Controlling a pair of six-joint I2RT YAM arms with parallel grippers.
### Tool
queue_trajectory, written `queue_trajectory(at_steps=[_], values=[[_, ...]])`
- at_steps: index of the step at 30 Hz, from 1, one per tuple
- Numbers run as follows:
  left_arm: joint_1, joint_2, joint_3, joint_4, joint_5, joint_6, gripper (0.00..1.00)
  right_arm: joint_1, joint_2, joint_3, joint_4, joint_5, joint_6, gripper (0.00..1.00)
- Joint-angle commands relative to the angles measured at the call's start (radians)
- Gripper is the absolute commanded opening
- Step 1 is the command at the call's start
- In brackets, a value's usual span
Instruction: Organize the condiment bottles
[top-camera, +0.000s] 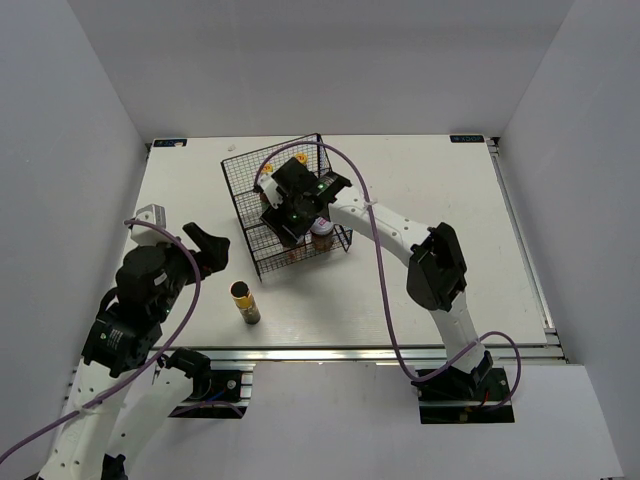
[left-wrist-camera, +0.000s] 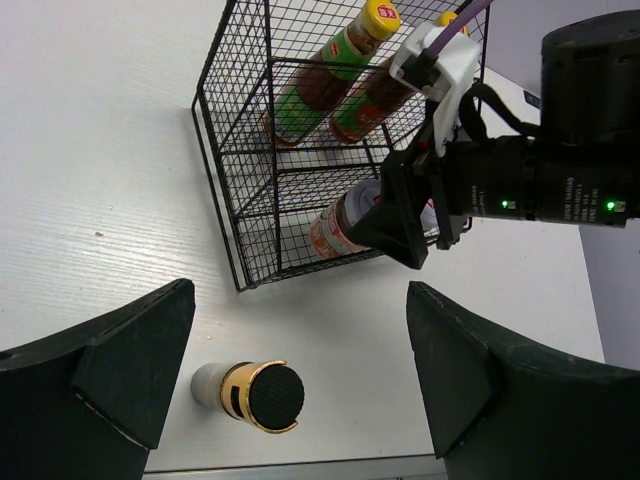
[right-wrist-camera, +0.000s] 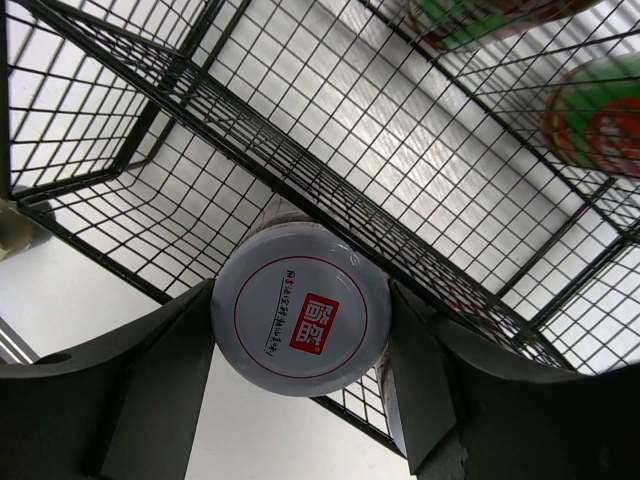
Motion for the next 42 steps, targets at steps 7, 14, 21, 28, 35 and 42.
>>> queue_trajectory(at_steps=[7,14,21,28,35,42], values=[[0.001,0.016,0.016,0.009,-0.011,0.003,0.97,-0.002,0.008,0.015,0.105,0.021,0.000,0.57],[0.000,0.028,0.015,-0.008,0.036,-0.006,0.97,-0.002,-0.006,0.008,0.095,0.021,-0.010,0.75],[0.000,0.065,0.035,-0.043,0.093,-0.018,0.96,-0.005,-0.087,-0.028,0.080,0.003,-0.027,0.77],[0.000,0.100,0.050,-0.086,0.189,-0.057,0.89,-0.019,-0.194,-0.042,0.063,0.012,-0.079,0.82],[0.000,0.154,0.062,-0.189,0.265,-0.103,0.86,-0.059,-0.305,-0.069,0.036,-0.069,-0.191,0.89],[0.000,0.258,0.105,-0.350,0.302,-0.127,0.86,-0.151,-0.337,-0.078,-0.004,-0.245,-0.196,0.28]])
